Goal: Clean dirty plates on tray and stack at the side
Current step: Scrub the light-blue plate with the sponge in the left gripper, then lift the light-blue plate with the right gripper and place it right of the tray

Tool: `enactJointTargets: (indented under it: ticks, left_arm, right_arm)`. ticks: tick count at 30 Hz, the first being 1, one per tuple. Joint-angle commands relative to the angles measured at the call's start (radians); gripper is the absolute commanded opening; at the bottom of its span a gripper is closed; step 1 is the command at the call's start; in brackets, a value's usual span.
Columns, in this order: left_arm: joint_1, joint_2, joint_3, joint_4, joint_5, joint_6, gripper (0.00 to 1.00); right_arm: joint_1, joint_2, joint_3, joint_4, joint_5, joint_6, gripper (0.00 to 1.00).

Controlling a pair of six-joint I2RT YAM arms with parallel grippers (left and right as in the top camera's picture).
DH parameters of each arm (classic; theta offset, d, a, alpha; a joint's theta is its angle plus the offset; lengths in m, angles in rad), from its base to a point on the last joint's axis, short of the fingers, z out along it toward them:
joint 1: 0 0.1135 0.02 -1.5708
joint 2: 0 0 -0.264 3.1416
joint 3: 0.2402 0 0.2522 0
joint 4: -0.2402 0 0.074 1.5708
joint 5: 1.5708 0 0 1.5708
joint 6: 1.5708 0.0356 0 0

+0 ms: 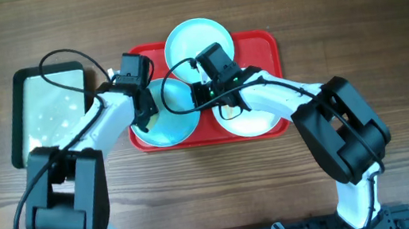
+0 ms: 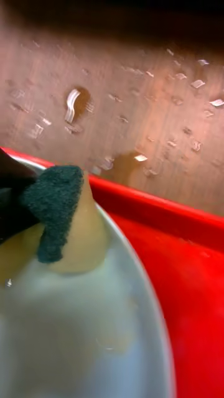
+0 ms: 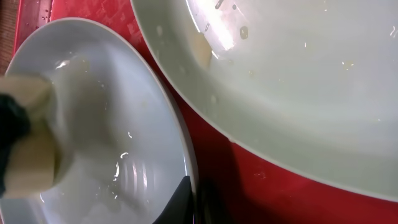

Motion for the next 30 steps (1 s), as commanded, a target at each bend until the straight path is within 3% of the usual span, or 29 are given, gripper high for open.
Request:
enactJointTargets:
  ticks: [1, 4, 8, 13, 17, 20, 24, 30]
  left_arm:
    - [-0.004, -0.078, -0.014, -0.039, 0.231, 0.022, 0.04]
    - [-0.023, -0.066, -0.014, -0.011, 0.491, 0.007, 0.04]
    - [-0.061, -0.026, -0.014, 0.014, 0.473, 0.008, 0.04]
    - [-0.066, 0.027, -0.018, 0.005, 0.292, 0.008, 0.04]
    - [-0.064, 0.039, -0.030, -0.015, -0.096, 0.008, 0.04]
    - [-0.064, 0.027, -0.026, -0.047, -0.277, 0.008, 0.04]
    - [-0.064, -0.042, -0.025, -0.055, -0.280, -0.036, 0.04]
    - [-0.051, -0.302, -0.025, -0.042, -0.097, -0.076, 0.04]
  right_arm:
    - [-0.001, 0.032, 0.000, -0.004, 0.006, 0.003, 0.06]
    - [-0.001, 0.032, 0.003, -0.004, 0.006, 0.002, 0.06]
    - [-0.001, 0.032, 0.003, -0.006, 0.005, 0.002, 0.06]
    - [-0.001, 0.032, 0.003, -0.010, 0.005, 0.002, 0.06]
    - [-0.001, 0.032, 0.003, -0.012, 0.005, 0.002, 0.06]
    - [-0.001, 0.026, 0.005, -0.013, 0.006, -0.001, 0.05]
    - [-0.001, 0.007, 0.005, -0.013, 0.006, -0.018, 0.04]
    - [0.000, -0.072, 0.005, -0.035, 0.032, -0.081, 0.04]
